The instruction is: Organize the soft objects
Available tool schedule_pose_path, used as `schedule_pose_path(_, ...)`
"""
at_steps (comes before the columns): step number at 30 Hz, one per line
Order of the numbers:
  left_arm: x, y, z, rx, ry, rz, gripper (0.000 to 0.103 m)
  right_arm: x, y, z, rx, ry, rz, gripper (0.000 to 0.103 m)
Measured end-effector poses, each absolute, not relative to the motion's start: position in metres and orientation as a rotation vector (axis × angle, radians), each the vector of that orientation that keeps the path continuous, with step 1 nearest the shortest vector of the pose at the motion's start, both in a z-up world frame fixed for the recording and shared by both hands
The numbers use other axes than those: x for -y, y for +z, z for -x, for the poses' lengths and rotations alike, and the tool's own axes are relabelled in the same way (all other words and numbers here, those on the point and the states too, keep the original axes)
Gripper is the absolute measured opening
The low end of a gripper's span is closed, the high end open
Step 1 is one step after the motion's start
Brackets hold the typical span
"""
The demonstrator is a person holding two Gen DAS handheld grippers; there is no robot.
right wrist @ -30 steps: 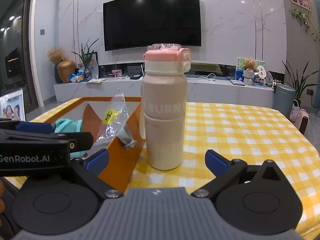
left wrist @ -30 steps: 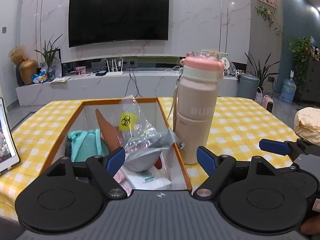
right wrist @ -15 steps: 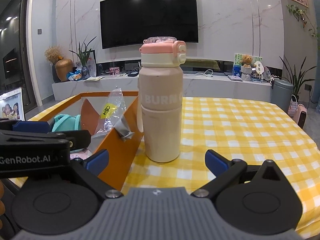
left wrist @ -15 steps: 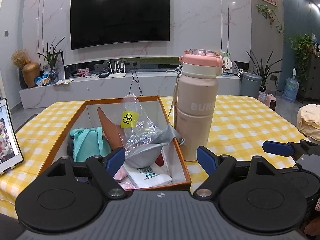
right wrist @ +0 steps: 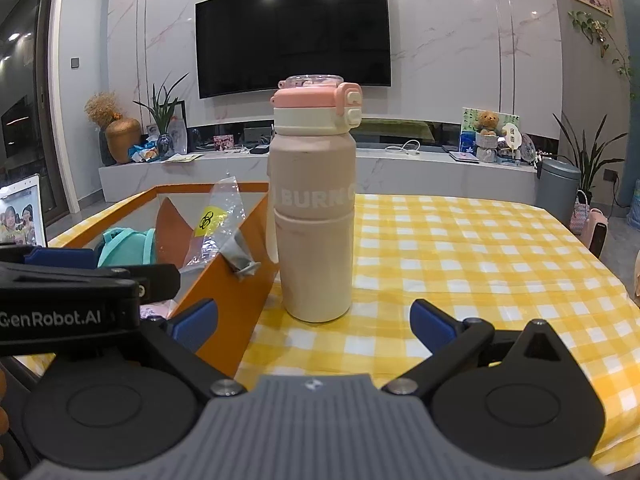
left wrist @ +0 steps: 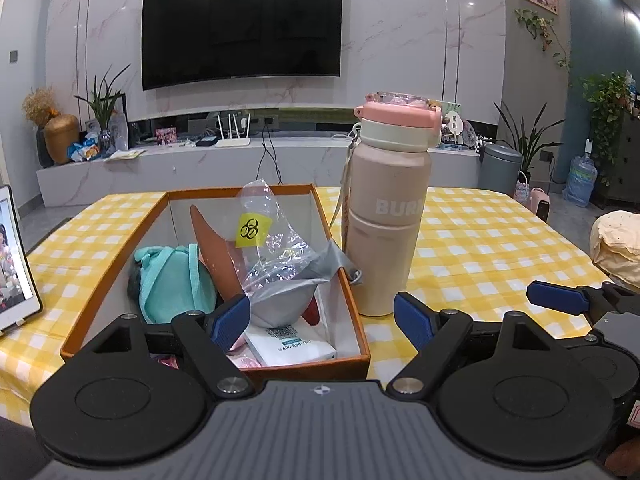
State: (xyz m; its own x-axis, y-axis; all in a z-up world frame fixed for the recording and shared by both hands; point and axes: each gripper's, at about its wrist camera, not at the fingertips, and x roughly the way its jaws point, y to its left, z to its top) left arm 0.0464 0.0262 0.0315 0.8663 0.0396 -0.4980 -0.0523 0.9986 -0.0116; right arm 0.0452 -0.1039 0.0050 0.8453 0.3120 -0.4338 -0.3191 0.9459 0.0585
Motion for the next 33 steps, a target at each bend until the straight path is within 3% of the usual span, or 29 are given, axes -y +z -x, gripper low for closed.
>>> schedule_pose_path(33,-0.0250,0.0313,-0.0429,-0.511,0.069,0.017,0.096,0.1031,0.0048,-0.0436,-0.457,0.331,0.021,0.100)
